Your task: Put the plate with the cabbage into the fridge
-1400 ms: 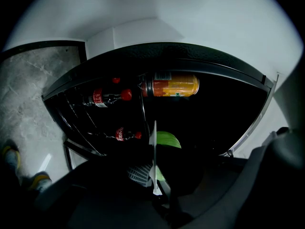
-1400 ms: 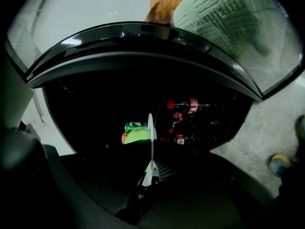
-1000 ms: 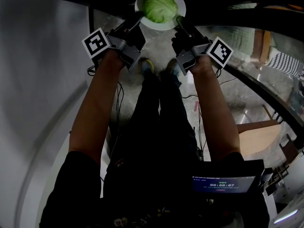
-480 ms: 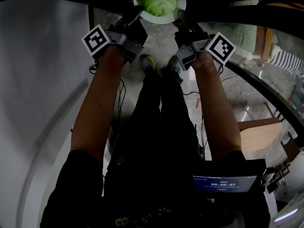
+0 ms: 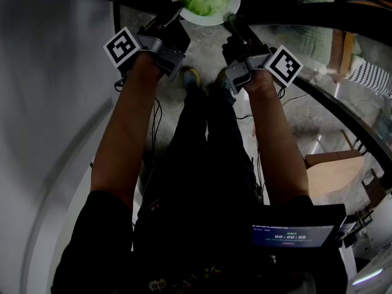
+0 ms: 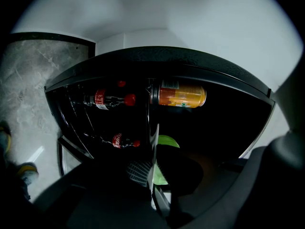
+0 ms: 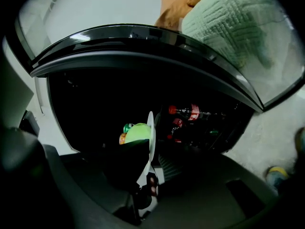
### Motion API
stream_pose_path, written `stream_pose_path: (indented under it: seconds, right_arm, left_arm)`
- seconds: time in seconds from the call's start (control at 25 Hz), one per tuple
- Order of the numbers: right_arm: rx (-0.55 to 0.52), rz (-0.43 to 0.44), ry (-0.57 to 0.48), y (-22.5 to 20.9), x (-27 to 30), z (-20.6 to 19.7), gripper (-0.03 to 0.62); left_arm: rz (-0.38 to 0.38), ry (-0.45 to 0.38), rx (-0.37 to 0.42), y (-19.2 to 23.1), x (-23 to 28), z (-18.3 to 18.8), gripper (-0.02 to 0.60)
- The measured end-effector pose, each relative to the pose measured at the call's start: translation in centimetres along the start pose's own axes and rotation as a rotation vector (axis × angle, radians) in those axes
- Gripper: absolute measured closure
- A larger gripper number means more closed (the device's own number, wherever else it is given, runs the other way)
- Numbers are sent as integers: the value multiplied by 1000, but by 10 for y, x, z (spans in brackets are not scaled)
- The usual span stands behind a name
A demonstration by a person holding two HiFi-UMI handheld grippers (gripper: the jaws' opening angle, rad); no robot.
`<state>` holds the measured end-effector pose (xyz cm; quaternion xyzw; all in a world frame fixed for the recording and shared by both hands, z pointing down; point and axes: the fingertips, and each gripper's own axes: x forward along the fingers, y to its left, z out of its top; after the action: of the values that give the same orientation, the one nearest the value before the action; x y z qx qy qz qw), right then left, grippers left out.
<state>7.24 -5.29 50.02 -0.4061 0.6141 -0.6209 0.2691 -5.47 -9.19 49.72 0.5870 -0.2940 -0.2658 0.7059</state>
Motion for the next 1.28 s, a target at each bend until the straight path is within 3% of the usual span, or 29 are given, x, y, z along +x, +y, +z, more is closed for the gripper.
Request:
stream_pose_path:
  seconds: [0.44,0.88,1.28]
  right_arm:
    - [35,9,32,-2,1,-17,569]
    - [81,4,-18,-1,4,-6,572]
    - [112,-2,-60,2,25,16,572]
  left_arm:
    - [1,2,23,3,-1,1,571]
    - [45,47,180,-4,0,-4,569]
    - [123,81,369,-8,1,2,548]
